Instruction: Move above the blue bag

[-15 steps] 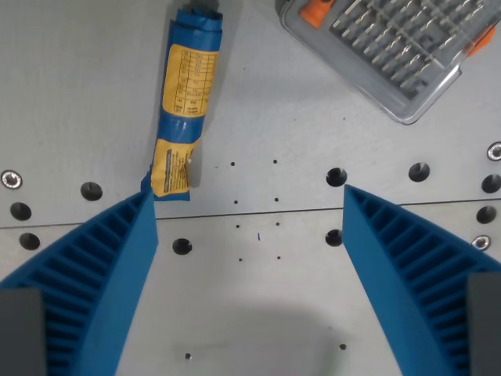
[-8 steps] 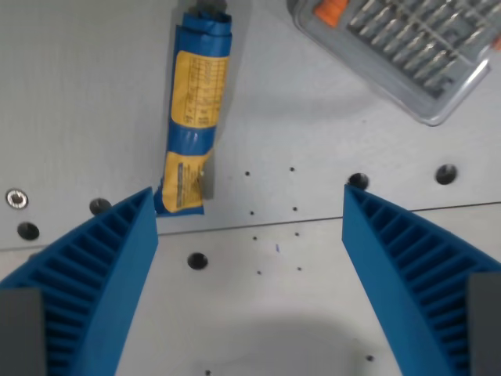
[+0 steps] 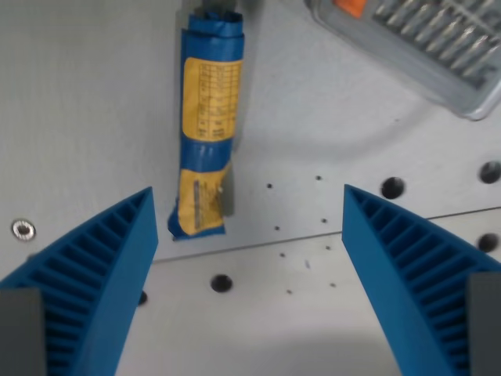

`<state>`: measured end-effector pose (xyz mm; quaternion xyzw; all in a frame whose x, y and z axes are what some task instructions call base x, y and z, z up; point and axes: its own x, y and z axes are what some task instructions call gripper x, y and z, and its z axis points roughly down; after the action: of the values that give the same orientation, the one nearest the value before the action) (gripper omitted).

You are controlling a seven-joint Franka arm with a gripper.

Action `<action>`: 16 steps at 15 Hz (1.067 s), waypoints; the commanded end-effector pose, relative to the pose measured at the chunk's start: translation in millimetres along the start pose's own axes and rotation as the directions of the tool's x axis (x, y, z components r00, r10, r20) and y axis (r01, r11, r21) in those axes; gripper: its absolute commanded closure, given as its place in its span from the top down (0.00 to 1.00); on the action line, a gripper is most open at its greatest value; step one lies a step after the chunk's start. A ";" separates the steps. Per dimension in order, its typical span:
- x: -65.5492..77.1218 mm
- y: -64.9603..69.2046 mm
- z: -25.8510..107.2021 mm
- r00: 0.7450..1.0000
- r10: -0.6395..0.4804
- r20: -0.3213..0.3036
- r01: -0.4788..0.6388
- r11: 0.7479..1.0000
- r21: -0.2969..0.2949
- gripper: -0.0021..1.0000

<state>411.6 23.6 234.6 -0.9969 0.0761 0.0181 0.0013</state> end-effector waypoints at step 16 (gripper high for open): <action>-8.1 -27.6 78.8 0.971 0.229 -0.075 -0.225 0.973 0.049 1.00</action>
<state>410.5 47.9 159.7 -0.9887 0.1486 0.0218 -0.0001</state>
